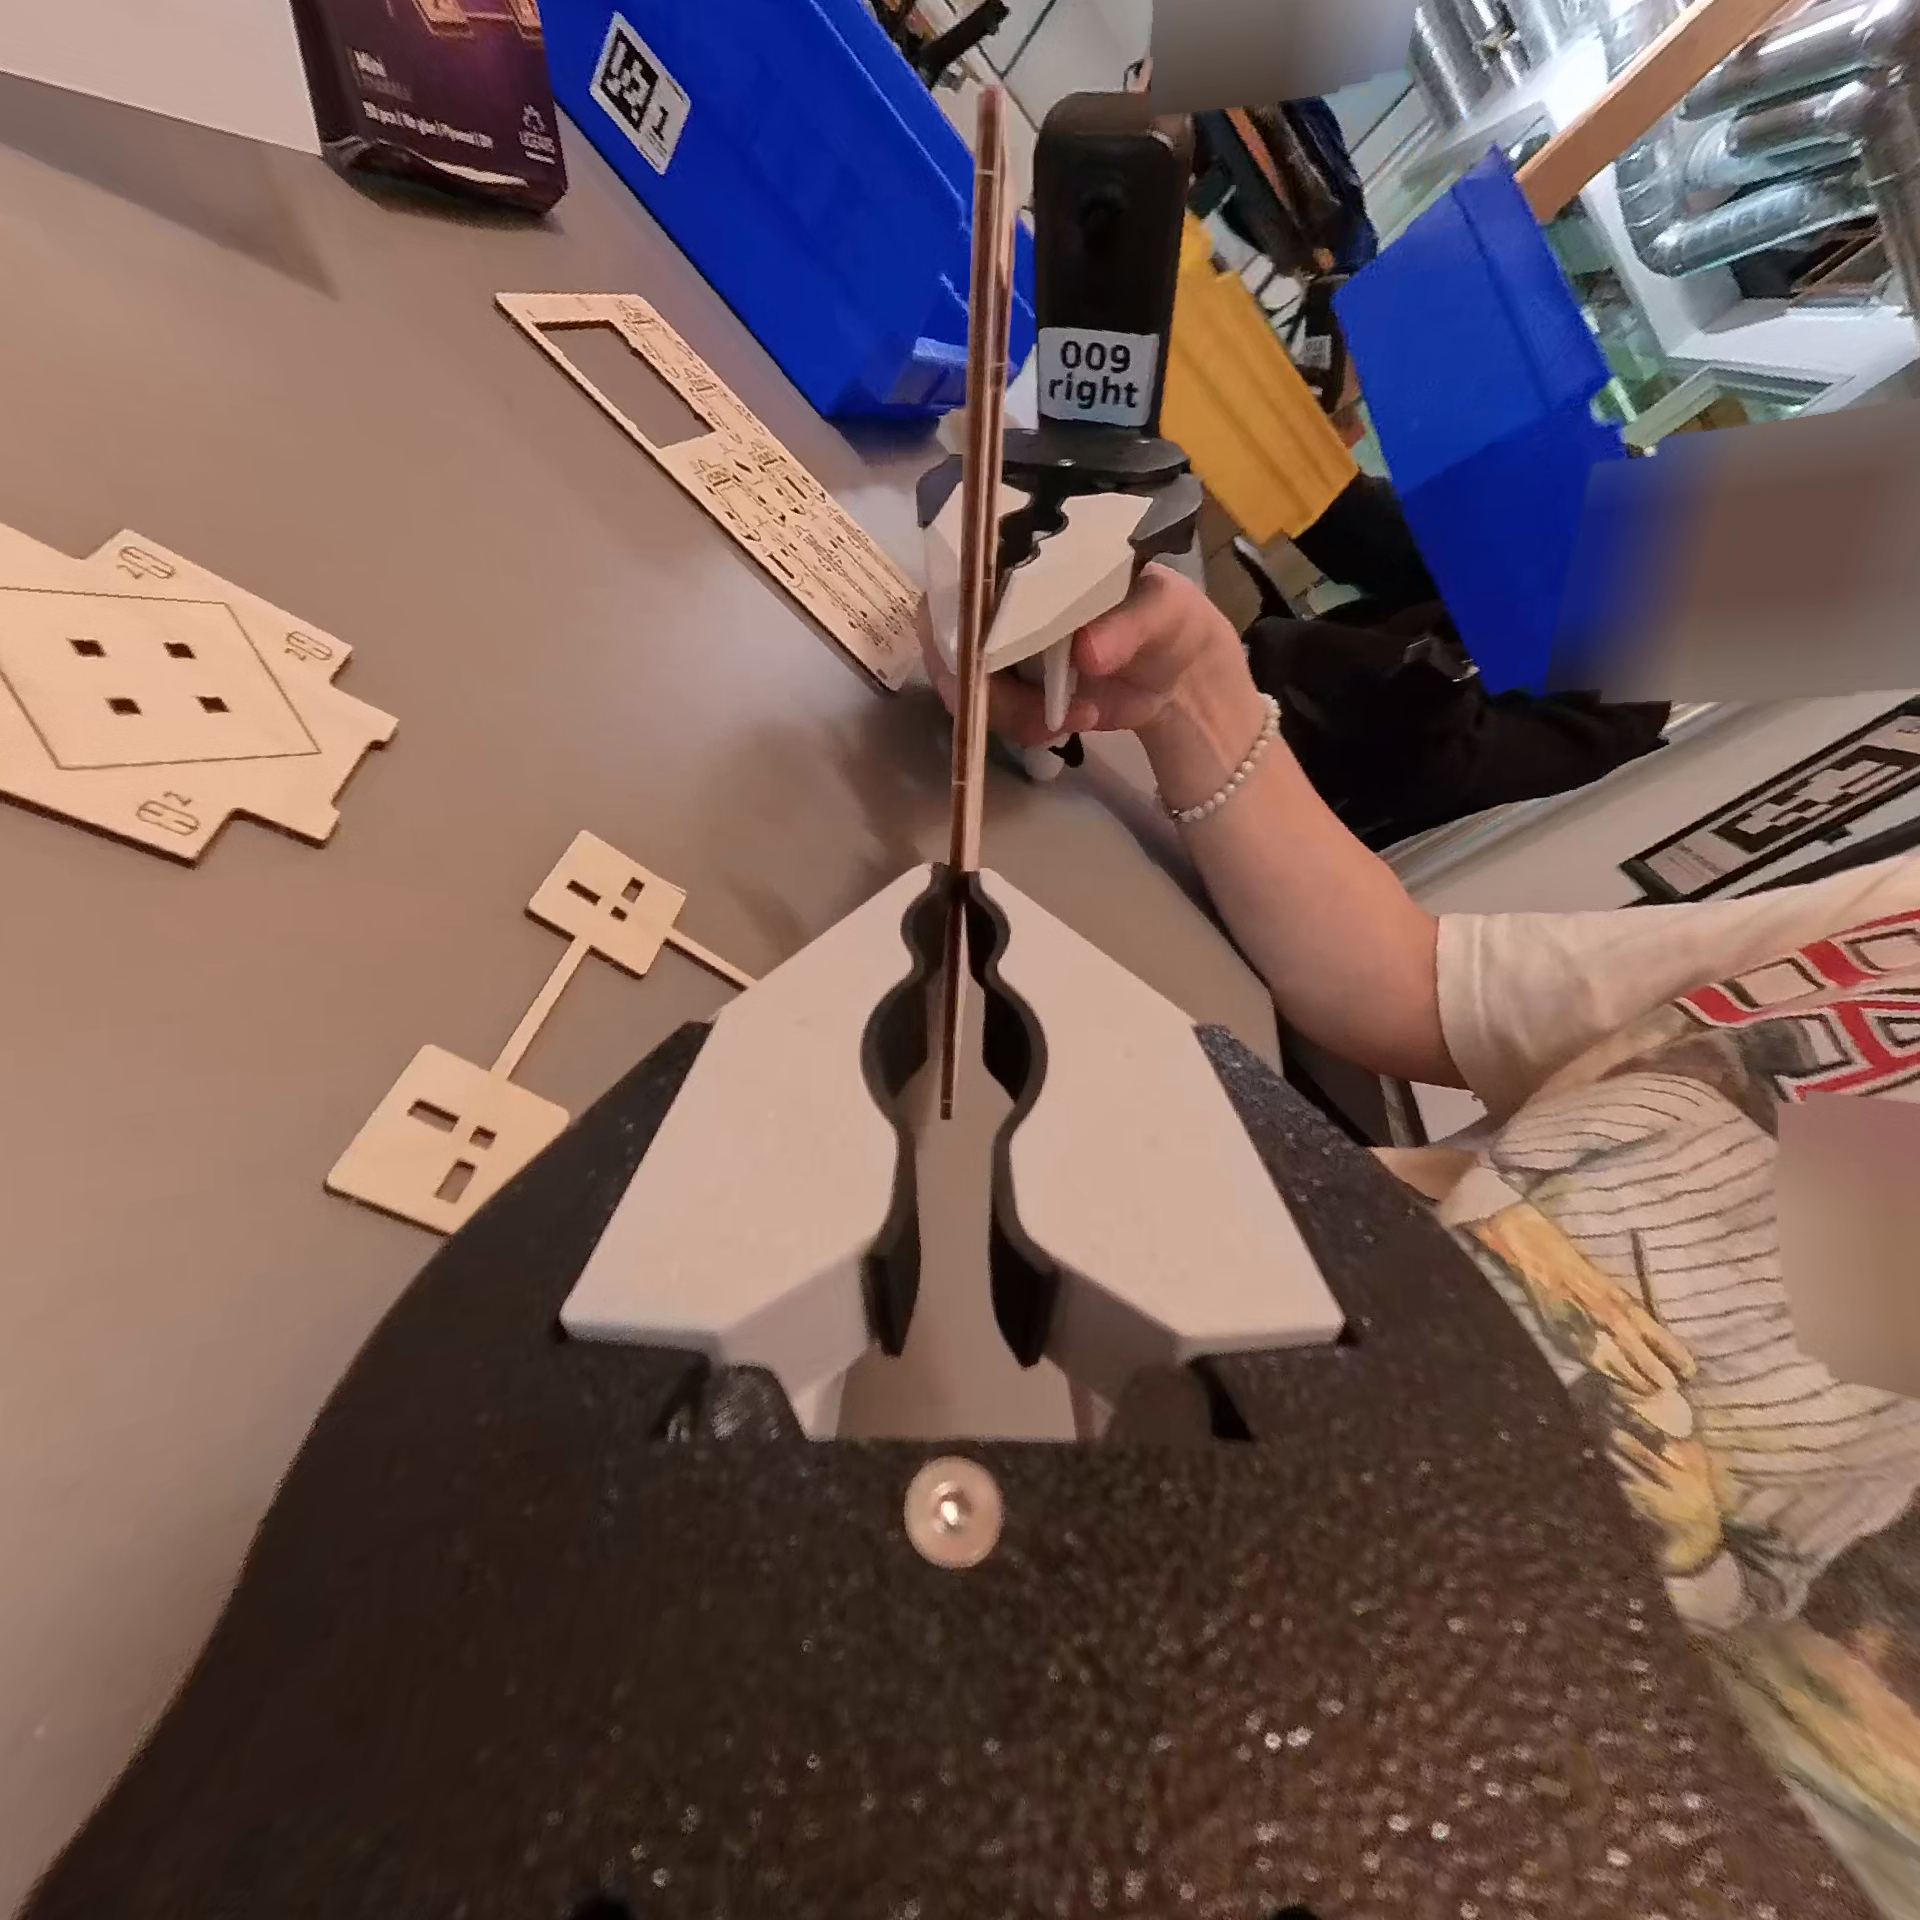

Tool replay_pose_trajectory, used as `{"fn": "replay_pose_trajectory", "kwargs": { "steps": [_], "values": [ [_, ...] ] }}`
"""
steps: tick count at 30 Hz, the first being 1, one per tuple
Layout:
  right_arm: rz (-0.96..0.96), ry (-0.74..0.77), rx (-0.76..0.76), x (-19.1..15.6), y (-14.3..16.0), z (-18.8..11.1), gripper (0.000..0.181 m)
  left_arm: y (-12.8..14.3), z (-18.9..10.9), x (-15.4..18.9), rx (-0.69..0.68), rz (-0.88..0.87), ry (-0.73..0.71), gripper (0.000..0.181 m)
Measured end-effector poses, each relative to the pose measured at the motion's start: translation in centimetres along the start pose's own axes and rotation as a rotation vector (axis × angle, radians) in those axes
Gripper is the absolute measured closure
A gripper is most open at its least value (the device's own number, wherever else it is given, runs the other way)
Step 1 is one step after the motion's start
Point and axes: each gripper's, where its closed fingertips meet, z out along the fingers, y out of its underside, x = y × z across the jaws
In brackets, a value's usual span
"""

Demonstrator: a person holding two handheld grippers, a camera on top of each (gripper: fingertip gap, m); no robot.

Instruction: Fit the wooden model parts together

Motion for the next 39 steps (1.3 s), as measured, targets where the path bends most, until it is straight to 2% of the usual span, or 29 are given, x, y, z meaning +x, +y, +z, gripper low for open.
{"fn": "replay_pose_trajectory", "kwargs": {
  "steps": [4,7,13,19,22,28,32,35,39],
  "values": [
    [0.033,0.013,-0.006,0.4,0.2,-0.3,0.181,0.2,0.4,-0.7,-0.017,0.082,-0.078,0.180],
    [0.065,0.039,-0.008,1.1,0.3,-0.9,0.181,0.5,0.1,-1.7,-0.055,0.174,-0.192,0.167],
    [0.143,0.097,0.056,2.7,-0.3,-2.4,0.181,-1.3,-2.4,-4.4,-0.069,0.336,-0.451,0.163],
    [0.185,0.103,0.066,3.1,-0.2,-3.2,0.181,-2.4,-5.1,-9.0,-0.206,0.429,-0.673,0.151],
    [0.195,0.073,0.040,2.7,0.2,-3.1,0.181,-2.3,-5.3,-10.4,-0.267,0.399,-0.663,0.140],
    [0.191,0.097,0.009,3.0,0.7,-2.8,0.181,-2.3,-3.9,-11.2,-0.334,0.552,-0.611,0.138],
    [0.200,0.139,-0.011,3.5,1.0,-2.4,0.180,-2.8,-4.0,-11.3,-0.306,0.545,-0.624,0.139],
    [0.212,0.152,-0.063,3.4,2.0,-1.5,0.179,-2.9,-4.8,-9.7,-0.285,0.521,-0.642,0.142],
    [0.203,0.151,-0.093,3.2,2.4,-0.8,0.179,-0.8,-4.9,-5.0,-0.339,0.476,-0.566,0.142]
  ]
}}
